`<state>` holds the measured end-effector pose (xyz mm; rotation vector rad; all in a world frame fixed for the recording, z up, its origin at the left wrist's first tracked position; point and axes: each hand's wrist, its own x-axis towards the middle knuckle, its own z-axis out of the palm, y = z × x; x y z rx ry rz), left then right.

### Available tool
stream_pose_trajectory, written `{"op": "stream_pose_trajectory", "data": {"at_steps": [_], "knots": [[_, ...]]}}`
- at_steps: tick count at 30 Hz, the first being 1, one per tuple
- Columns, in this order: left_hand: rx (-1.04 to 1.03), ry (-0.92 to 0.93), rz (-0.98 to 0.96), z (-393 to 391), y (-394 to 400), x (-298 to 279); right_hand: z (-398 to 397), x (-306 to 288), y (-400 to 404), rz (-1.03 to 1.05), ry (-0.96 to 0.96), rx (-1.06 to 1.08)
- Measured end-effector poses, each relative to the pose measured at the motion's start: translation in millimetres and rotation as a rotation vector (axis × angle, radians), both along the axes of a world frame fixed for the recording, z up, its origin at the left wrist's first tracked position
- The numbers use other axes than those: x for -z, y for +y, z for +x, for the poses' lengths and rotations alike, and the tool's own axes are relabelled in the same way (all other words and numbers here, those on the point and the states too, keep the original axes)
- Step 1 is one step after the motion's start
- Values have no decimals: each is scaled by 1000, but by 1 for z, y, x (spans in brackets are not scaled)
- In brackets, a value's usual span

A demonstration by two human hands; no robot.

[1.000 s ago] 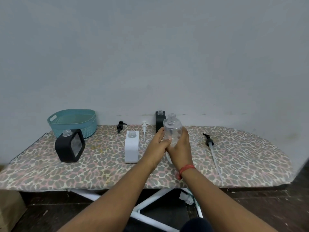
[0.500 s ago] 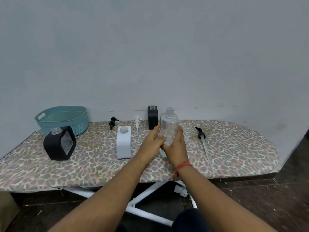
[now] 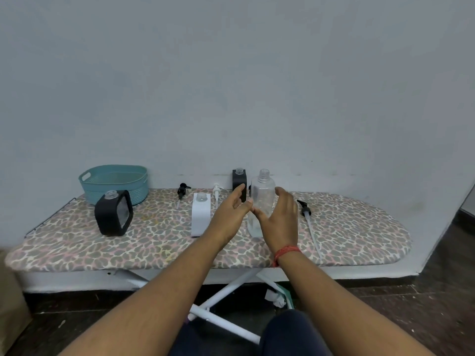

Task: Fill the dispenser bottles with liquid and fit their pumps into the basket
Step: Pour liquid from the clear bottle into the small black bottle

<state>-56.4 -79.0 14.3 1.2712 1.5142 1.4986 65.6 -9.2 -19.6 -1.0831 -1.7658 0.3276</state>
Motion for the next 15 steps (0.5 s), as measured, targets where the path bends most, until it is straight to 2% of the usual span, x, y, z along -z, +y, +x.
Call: {"op": "stream_pose_trajectory", "data": {"at_steps": [8,15], "knots": [[-85,44,77,-23,-43,-30,-24,-21,-35,-6,-20,-154],[-247,58,47,-70,-57,-10,-67,-5,-38,-129,-47,-293]]}}
